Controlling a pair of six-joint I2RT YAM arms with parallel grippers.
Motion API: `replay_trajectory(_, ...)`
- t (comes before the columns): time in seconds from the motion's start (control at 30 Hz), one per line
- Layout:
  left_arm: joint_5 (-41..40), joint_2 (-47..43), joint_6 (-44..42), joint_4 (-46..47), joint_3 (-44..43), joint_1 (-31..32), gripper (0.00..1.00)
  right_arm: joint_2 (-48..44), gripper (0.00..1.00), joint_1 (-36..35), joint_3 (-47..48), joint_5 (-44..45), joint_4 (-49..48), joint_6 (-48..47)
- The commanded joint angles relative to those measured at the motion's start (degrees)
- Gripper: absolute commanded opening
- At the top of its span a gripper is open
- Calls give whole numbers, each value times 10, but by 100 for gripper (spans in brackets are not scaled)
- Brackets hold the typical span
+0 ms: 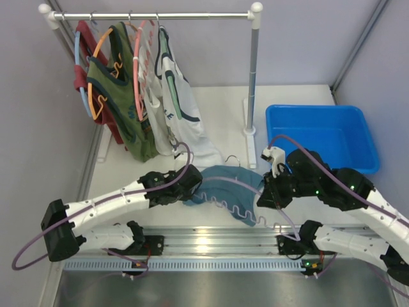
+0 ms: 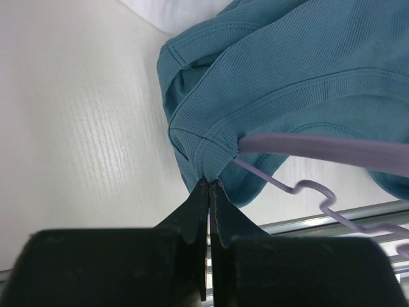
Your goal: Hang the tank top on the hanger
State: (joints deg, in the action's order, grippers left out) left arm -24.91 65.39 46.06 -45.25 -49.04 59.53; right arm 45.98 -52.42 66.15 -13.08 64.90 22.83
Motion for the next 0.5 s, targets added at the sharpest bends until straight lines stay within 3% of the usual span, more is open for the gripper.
replay_trajectory(0.0, -2, -24, -17, -22, -30, 2, 0, 16, 0, -20, -14, 21, -93, 10)
replay_trajectory(0.47, 35, -33, -104, -62, -86, 2, 0, 19, 0, -48, -55, 20, -205, -48)
